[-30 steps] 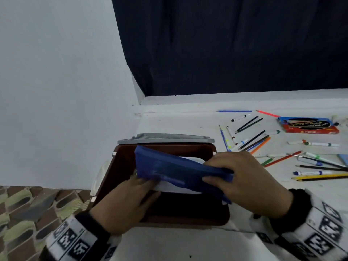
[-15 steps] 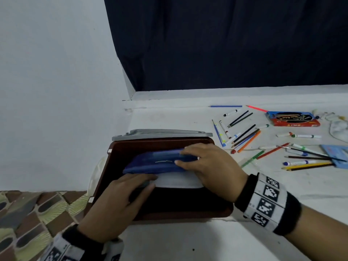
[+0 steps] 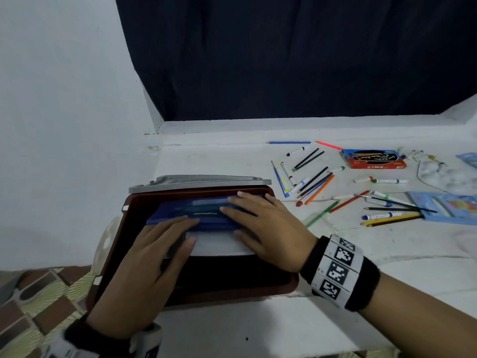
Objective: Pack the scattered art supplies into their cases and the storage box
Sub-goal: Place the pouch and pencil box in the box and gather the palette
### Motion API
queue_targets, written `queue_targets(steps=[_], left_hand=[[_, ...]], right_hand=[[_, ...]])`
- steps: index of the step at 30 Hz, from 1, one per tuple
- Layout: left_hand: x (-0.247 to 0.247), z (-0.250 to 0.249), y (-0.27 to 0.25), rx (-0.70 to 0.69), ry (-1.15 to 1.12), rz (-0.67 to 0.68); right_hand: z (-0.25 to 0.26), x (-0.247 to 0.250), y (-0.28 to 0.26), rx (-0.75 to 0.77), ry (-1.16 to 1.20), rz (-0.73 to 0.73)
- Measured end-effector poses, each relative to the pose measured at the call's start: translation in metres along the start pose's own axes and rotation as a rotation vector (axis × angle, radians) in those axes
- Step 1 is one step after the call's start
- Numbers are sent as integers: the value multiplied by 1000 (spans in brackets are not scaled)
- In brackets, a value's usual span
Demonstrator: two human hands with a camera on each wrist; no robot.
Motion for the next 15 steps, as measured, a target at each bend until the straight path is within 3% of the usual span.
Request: queue_targets(steps=[7, 15], left_hand=[[-4, -23, 7, 29, -9, -31], [-31, -92, 26, -1, -52, -86]], right_hand=[[-14, 26, -14, 10, 131, -195], [-67, 64, -89, -67, 292, -420]])
Point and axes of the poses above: each hand's wrist, its own y-axis towards the middle knuckle, its own x-axis out of the back of the hand, z = x × y, the point moved 1 cm from there along y, towards the middle knuckle, and after that the axes turned 2 degrees about y, right-handed, at the moved point
